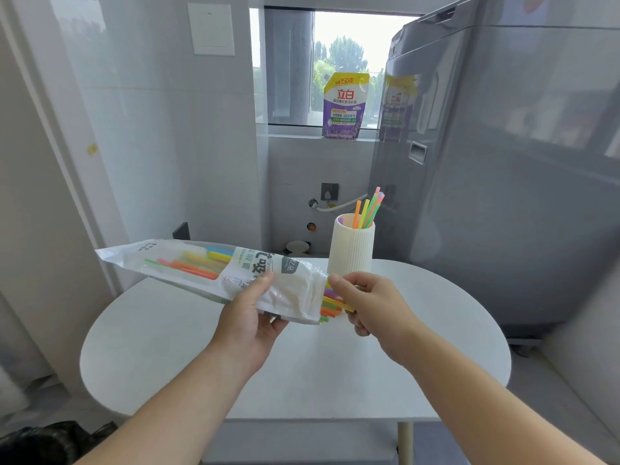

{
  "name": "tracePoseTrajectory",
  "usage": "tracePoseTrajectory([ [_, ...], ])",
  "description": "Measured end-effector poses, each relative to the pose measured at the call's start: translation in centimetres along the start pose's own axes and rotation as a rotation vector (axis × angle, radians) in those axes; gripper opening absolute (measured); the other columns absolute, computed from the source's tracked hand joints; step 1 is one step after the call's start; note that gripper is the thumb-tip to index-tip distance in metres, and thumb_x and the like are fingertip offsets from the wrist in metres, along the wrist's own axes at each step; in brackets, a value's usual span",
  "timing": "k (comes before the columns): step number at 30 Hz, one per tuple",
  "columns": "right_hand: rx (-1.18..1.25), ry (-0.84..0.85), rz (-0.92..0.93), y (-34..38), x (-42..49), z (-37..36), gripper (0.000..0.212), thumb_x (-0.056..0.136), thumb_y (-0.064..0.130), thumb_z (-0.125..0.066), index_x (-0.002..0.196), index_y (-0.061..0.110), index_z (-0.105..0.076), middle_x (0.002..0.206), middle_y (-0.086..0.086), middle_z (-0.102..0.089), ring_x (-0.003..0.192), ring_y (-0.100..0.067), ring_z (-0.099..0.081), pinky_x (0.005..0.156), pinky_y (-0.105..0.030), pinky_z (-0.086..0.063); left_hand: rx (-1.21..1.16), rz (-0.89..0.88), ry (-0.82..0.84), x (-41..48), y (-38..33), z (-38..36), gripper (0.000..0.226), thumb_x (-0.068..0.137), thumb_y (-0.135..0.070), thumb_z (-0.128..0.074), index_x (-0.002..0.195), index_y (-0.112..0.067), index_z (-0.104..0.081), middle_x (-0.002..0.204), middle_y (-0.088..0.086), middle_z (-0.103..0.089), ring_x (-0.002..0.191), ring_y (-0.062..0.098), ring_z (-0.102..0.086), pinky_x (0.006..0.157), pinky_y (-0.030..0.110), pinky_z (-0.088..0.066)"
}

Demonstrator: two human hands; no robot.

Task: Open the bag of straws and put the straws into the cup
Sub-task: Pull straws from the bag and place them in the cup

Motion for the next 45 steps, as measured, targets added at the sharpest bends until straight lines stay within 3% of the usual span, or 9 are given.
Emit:
tracePoseTrajectory([
  [6, 0.130, -0.061, -0.033, -0.4, 0.4, 1.5, 0.017, 0.096, 0.020, -0.065, 0.089, 0.005, -0.067, 0.065, -0.007, -0.045, 0.048, -0.014, -0.035, 0.046, -0.026, -0.033, -0.021, -0.014, -0.024, 0.1, -0.4, 0.4, 0.033, 0.094, -0.015, -0.067, 0.126, -0.019, -0.066, 0.097, 0.002, -0.079, 0.077, 0.015, -0.077, 0.055, 0.029, -0.060],
  [10, 0.187, -0.085, -0.088, -1.0, 0.1, 1.9, 0.029, 0.095, 0.031, -0.066, 0.103, 0.004, -0.068, 0.068, -0.006, -0.049, 0.050, -0.014, -0.039, 0.047, -0.026, -0.034, -0.040, -0.009, -0.052, 0.1, -0.6, 0.7, 0.038, 0.092, -0.015, -0.069, 0.130, -0.020, -0.064, 0.107, 0.005, -0.078, 0.080, 0.017, -0.078, 0.055, 0.031, -0.060],
  [12, 0.161, -0.071, -0.082, -1.1, 0.1, 1.6, 0.034, 0.090, 0.037, -0.072, 0.100, 0.005, -0.070, 0.065, -0.003, -0.052, 0.050, -0.014, -0.040, 0.046, -0.025, -0.034, -0.033, 0.000, -0.044, 0.0, -0.3, 0.5, 0.036, 0.093, -0.015, -0.069, 0.128, -0.020, -0.065, 0.106, 0.005, -0.079, 0.079, 0.016, -0.078, 0.055, 0.030, -0.060],
  [16, 0.159, -0.083, -0.072, -0.7, 0.2, 1.9, 0.019, 0.088, 0.022, -0.076, 0.084, 0.004, -0.070, 0.063, -0.005, -0.050, 0.051, -0.015, -0.038, 0.044, -0.024, -0.033, -0.039, 0.021, -0.032, -0.3, -0.1, 0.1, 0.031, 0.093, -0.015, -0.068, 0.124, -0.019, -0.067, 0.095, 0.002, -0.080, 0.076, 0.015, -0.077, 0.054, 0.029, -0.060],
  [24, 0.690, -0.134, -0.227, -1.5, 0.0, 2.9, 0.019, 0.087, 0.022, -0.075, 0.096, 0.009, -0.065, 0.062, 0.000, -0.054, 0.045, -0.008, -0.047, 0.039, -0.018, -0.041, -0.104, 0.015, -0.054, -0.3, -1.1, 0.7, 0.023, 0.094, -0.014, -0.068, 0.116, -0.022, -0.066, 0.094, 0.004, -0.080, 0.078, 0.017, -0.078, 0.057, 0.032, -0.063],
  [28, 0.979, -0.211, -0.197, -1.0, 0.1, 1.7, 0.022, 0.086, 0.020, -0.076, 0.097, 0.005, -0.066, 0.064, -0.001, -0.053, 0.052, -0.008, -0.051, 0.049, -0.017, -0.051, -0.106, 0.058, -0.052, -0.6, -0.2, 0.2, 0.020, 0.094, -0.015, -0.068, 0.114, -0.018, -0.068, 0.087, 0.003, -0.080, 0.073, 0.017, -0.077, 0.056, 0.030, -0.061],
  [34, 0.762, -0.293, -0.064, -0.1, 0.8, 2.0, 0.026, 0.093, 0.021, -0.068, 0.107, -0.001, -0.066, 0.086, -0.009, -0.065, 0.066, -0.011, -0.064, 0.062, -0.021, -0.059, -0.130, 0.075, -0.074, -0.6, 0.2, 0.0, 0.012, 0.094, -0.015, -0.067, 0.106, -0.016, -0.068, 0.080, 0.003, -0.079, 0.068, 0.016, -0.076, 0.058, 0.030, -0.063],
  [42, 0.313, -0.438, 0.268, 6.7, -0.7, 8.0, 0.022, 0.097, 0.023, -0.065, 0.087, 0.004, -0.070, 0.077, -0.013, -0.073, 0.073, -0.024, -0.074, 0.069, -0.027, -0.062, -0.197, 0.023, -0.134, 0.4, -1.1, 1.4, 0.030, 0.095, -0.014, -0.065, 0.125, -0.015, -0.064, 0.093, 0.005, -0.077, 0.084, 0.018, -0.074, 0.061, 0.032, -0.064],
  [45, 0.257, -0.495, 0.343, 9.4, -1.9, 11.0, 0.023, 0.096, 0.025, -0.066, 0.086, 0.005, -0.071, 0.072, -0.005, -0.076, 0.072, -0.022, -0.077, 0.074, -0.030, -0.062, -0.221, 0.008, -0.153, 0.8, -1.5, 1.9, 0.037, 0.095, -0.014, -0.066, 0.131, -0.015, -0.062, 0.099, 0.004, -0.074, 0.088, 0.018, -0.073, 0.060, 0.031, -0.064],
])
Point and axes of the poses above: each hand's wrist, its own x-axis towards the middle knuckle, its own z-axis out of the back of the hand, y = z × x, the point moved 8 cm from there along x, towards the middle knuckle
